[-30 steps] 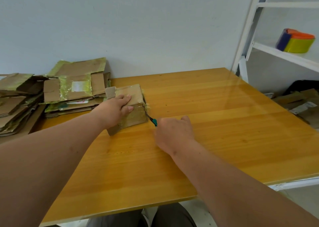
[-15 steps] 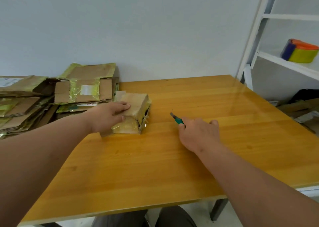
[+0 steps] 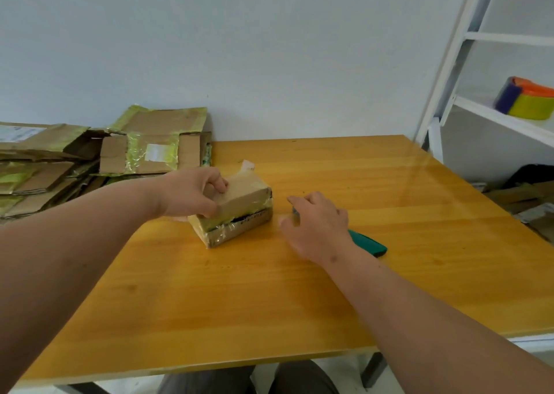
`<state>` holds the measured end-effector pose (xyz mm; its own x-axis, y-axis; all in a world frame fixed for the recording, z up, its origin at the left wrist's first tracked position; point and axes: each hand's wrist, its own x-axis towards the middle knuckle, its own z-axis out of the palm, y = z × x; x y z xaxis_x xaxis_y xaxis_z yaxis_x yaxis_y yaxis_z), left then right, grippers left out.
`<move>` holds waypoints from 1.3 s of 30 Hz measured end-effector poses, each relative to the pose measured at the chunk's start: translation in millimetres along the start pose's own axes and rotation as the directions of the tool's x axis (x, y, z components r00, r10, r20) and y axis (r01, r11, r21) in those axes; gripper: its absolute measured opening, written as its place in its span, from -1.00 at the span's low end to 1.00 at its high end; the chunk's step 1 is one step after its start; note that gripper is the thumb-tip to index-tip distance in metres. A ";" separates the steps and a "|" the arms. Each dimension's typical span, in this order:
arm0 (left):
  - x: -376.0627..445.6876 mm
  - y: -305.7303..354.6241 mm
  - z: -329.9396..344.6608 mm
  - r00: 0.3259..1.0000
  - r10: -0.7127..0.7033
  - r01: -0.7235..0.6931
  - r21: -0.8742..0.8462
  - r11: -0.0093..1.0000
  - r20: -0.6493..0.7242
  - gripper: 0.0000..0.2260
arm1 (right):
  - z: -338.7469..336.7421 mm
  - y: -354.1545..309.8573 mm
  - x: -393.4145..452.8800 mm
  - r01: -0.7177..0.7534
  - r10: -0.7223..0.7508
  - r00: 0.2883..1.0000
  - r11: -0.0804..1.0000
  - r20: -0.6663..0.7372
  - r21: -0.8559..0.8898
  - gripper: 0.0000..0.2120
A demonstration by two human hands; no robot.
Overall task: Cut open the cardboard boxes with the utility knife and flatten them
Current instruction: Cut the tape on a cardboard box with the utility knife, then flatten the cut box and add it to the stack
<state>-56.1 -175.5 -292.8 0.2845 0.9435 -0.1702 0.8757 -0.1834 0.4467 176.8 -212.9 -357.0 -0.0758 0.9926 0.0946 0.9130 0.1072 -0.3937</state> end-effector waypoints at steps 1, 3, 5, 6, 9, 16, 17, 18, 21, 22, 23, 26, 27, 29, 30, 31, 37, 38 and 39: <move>-1.2 -1.3 0.0 1.000 0.010 -0.010 0.008 1.000 -0.001 -0.64 | 2.6 -6.7 0.9 0.008 -0.009 1.000 1.000 0.023 0.015 -0.47; -0.9 -3.6 2.2 1.000 0.021 -0.021 0.059 0.998 0.004 -0.62 | 9.8 -21.2 4.4 -0.004 0.002 0.998 0.999 0.056 0.033 -0.38; 0.1 -5.8 5.7 0.999 0.031 -0.030 0.148 0.988 -0.006 -0.62 | 17.8 -33.0 11.3 -0.044 0.038 0.997 0.995 0.070 0.088 -0.34; 0.3 -6.9 6.8 0.999 0.040 -0.035 0.200 0.979 -0.021 -0.63 | 21.6 -36.7 15.8 -0.069 0.061 0.996 0.990 0.068 0.125 -0.34; -1.2 -9.1 7.1 0.999 0.048 -0.045 0.170 0.984 -0.015 -0.65 | 29.5 -41.6 28.3 -0.145 0.135 0.988 0.974 0.071 0.175 -0.39; -1.6 -15.9 2.9 0.998 0.057 -0.057 0.023 0.998 -0.016 -0.64 | 32.8 -47.5 35.5 -0.218 0.183 0.972 0.938 0.151 0.269 -0.54; -0.9 -17.2 2.6 0.998 0.061 -0.060 0.022 0.998 -0.028 -0.64 | 33.2 -47.5 35.1 -0.217 0.183 0.970 0.946 0.158 0.240 -0.59; -0.5 -18.5 2.1 0.997 0.060 -0.059 0.023 0.998 -0.040 -0.65 | 34.1 -47.3 34.4 -0.215 0.184 0.970 0.953 0.156 0.212 -0.62; 1.0 -23.5 2.8 0.996 0.057 -0.052 0.066 0.996 -0.069 -0.65 | 36.2 -45.4 31.8 -0.209 0.184 0.974 0.955 0.132 0.209 -0.62; 0.9 -24.9 4.1 0.995 0.071 -0.062 0.117 0.991 -0.074 -0.66 | 36.5 -44.6 31.3 -0.207 0.182 0.975 0.954 0.130 0.217 -0.61; 0.2 -25.5 6.4 0.991 0.102 -0.085 0.196 0.977 -0.081 -0.65 | 36.6 -43.8 30.5 -0.205 0.180 0.975 0.953 0.128 0.221 -0.60; -4.0 -23.3 16.9 0.970 0.193 -0.086 0.538 0.839 -0.146 -0.41 | 36.7 -42.2 28.9 -0.188 0.165 0.979 0.956 0.117 0.226 -0.60; -4.9 -22.2 21.4 0.960 0.216 -0.049 0.649 0.759 -0.180 -0.34 | 37.0 -42.3 28.4 -0.179 0.158 0.981 0.958 0.108 0.223 -0.60; -5.3 -20.5 30.8 0.938 0.254 0.025 0.776 0.630 -0.237 -0.28 | 38.7 -42.8 27.5 -0.162 0.147 0.986 0.965 0.083 0.207 -0.61; -4.7 -20.0 34.5 0.929 0.265 0.051 0.798 0.601 -0.259 -0.28 | 39.7 -43.3 27.1 -0.156 0.145 0.987 0.968 0.072 0.199 -0.60; -4.3 -19.4 37.3 0.923 0.272 0.065 0.806 0.588 -0.273 -0.29 | 40.8 -43.5 26.8 -0.154 0.145 0.987 0.969 0.064 0.193 -0.59; -9.8 -8.9 21.5 0.927 0.272 -0.058 0.618 0.784 -0.259 -0.57 | 43.8 -39.3 27.0 -0.138 0.134 0.990 0.964 0.031 0.229 -0.50; -11.8 -5.4 14.8 0.939 0.239 -0.068 0.551 0.832 -0.245 -0.67 | 43.7 -39.6 27.0 -0.135 0.133 0.991 0.962 0.025 0.236 -0.48; -12.8 -3.2 7.7 0.953 0.191 -0.059 0.476 0.878 -0.234 -0.73 | 44.0 -40.2 26.6 -0.133 0.134 0.991 0.962 0.012 0.238 -0.45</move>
<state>-59.5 -189.1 -298.8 0.3471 0.9290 0.1283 0.9373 -0.3481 -0.0157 120.5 -188.3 -378.9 0.0425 0.9987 0.0295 0.7930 -0.0158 -0.6090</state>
